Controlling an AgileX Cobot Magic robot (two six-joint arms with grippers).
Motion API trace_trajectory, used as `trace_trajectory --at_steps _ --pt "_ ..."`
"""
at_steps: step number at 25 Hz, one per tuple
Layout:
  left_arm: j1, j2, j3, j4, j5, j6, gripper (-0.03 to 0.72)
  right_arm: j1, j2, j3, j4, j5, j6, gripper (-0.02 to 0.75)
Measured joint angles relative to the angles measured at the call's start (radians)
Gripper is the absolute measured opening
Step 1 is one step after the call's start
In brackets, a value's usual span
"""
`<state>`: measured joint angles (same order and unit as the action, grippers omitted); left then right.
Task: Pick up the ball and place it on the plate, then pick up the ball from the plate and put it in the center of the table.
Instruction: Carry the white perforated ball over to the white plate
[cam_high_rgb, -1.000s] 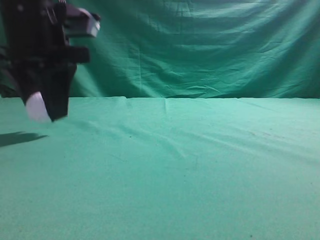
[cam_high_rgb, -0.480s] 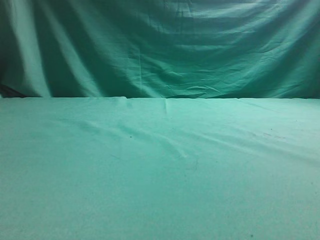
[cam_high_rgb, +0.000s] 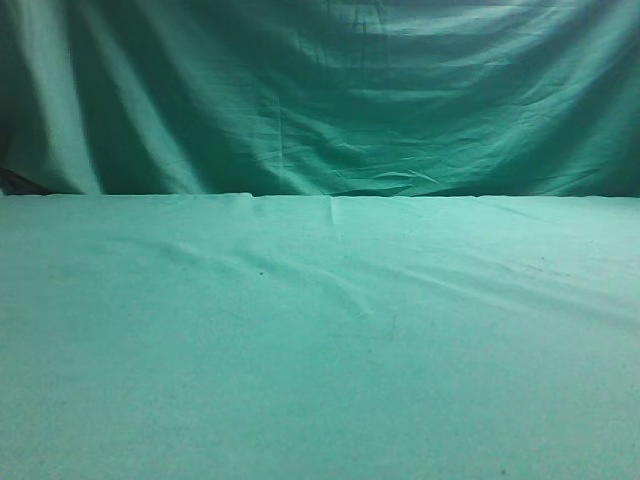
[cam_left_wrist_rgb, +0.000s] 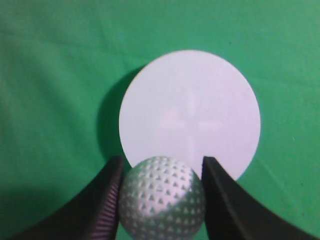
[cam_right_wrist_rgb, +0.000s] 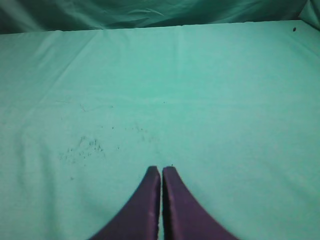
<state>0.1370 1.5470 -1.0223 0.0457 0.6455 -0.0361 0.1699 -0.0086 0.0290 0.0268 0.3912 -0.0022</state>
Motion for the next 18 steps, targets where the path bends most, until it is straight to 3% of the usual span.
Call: trace_trajectory --at_steps 5,18 --pt "0.009 0.066 -0.004 0.002 -0.101 -0.005 0.308 0.0 0.0 0.0 0.0 0.0 0.0 0.0" --pt "0.009 0.208 -0.084 0.002 -0.088 -0.008 0.308 0.0 0.0 0.0 0.0 0.0 0.0 0.0"
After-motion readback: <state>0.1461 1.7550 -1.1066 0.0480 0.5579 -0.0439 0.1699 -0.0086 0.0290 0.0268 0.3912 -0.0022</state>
